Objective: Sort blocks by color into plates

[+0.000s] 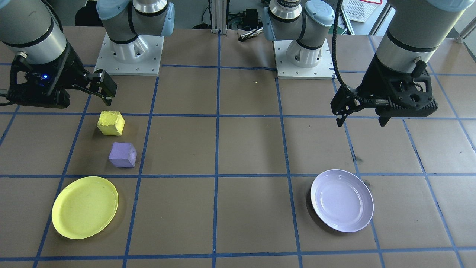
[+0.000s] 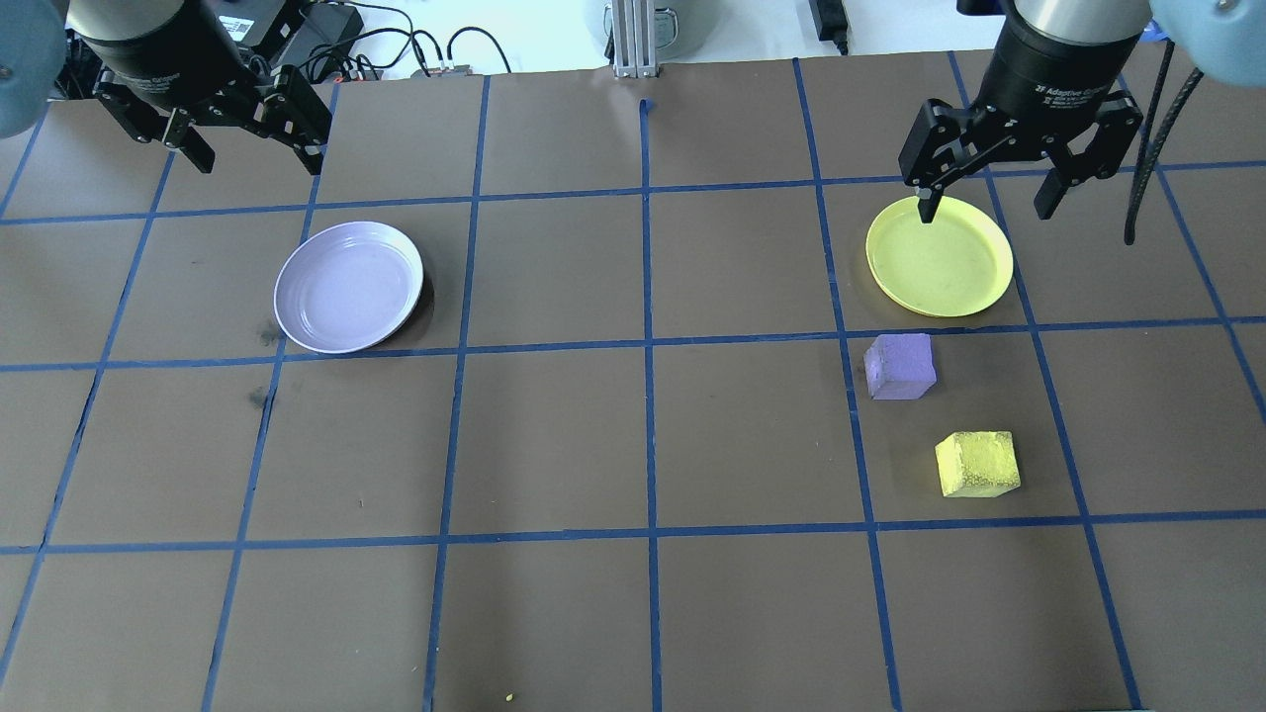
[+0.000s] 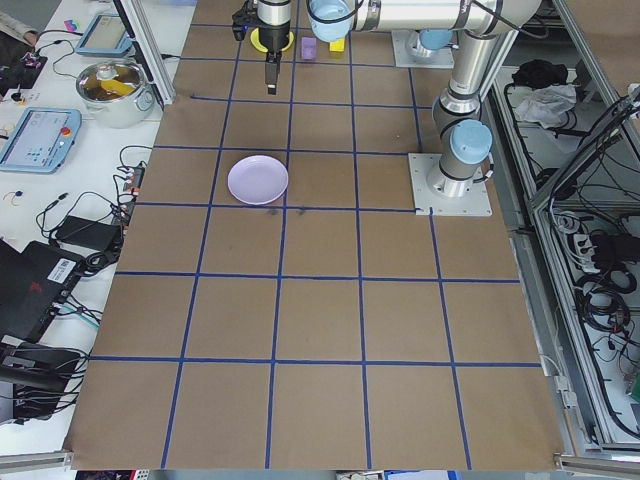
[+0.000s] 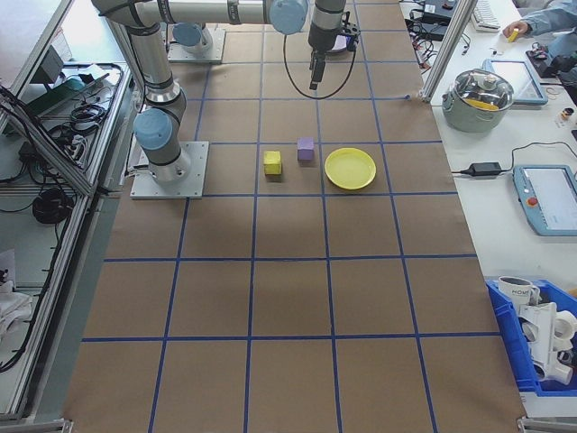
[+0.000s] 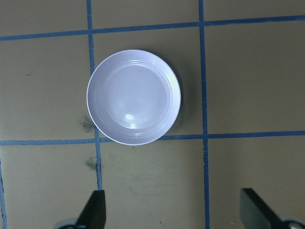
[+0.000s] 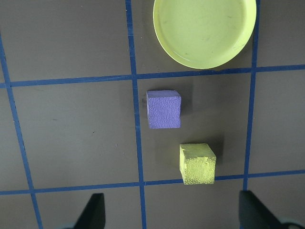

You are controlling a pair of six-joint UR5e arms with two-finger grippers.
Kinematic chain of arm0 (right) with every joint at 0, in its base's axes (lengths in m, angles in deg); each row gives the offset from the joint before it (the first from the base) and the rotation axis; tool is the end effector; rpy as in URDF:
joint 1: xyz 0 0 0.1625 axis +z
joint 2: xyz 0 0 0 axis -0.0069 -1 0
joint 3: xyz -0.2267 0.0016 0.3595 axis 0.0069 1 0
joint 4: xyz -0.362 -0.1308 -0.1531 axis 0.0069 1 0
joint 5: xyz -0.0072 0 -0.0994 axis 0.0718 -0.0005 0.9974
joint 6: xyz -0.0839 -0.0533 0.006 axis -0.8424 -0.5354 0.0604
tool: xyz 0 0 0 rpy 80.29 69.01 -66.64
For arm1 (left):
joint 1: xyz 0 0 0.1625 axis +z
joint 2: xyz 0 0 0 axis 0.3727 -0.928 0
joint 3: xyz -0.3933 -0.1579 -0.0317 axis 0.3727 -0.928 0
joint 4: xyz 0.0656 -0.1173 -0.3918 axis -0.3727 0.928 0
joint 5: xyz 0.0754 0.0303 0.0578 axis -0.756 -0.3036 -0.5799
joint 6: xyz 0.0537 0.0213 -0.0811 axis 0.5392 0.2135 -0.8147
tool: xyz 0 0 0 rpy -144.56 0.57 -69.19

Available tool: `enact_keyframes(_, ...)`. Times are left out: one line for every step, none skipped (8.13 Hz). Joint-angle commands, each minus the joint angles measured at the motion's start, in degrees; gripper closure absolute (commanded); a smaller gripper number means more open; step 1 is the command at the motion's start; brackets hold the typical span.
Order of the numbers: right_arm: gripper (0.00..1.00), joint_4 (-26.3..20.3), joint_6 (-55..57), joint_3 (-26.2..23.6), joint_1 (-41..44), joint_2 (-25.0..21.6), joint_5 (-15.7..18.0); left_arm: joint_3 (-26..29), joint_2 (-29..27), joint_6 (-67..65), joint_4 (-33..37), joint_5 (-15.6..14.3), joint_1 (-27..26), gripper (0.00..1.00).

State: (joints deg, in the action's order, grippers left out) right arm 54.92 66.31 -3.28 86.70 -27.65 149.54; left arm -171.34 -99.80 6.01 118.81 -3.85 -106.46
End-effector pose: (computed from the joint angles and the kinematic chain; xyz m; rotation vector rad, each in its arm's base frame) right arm 0.0959 -0.5209 0.4854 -0.0763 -3.0997 -0.1809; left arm -0.0750 -0.5513 0.5055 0.0432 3.0638 -0.1353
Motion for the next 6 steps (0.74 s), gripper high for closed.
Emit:
enact_keyframes(0.00,3.21,-0.75,-6.02,-0.53,0.08,-0.28,-0.03,-0.10,0.00,-0.09,0.00,-0.06,0.00)
enact_keyframes(0.01,11.85,-1.01,-13.47,-0.79,0.34,0.24,0.05,-0.28,0.00,-0.52,0.00,0.02,0.00)
enact_keyframes(0.01,20.29,-2.49,-21.72,-0.88,-0.18,0.16,-0.03,-0.36,0.00,-0.61,0.00,0.02,0.00)
enact_keyframes(0.01,28.03,-3.12,-29.02,-1.23,-0.71,0.60,-0.03,-0.28,0.00,-0.62,0.00,-0.06,0.00)
enact_keyframes(0.01,32.46,-3.56,-34.66,-3.41,-0.72,0.86,-0.03,-0.36,0.00,-0.62,0.00,0.02,0.00)
enact_keyframes(0.01,32.77,-6.09,-37.59,-6.39,-1.15,0.78,-0.03,-0.45,0.00,-0.62,0.00,-0.06,0.00)
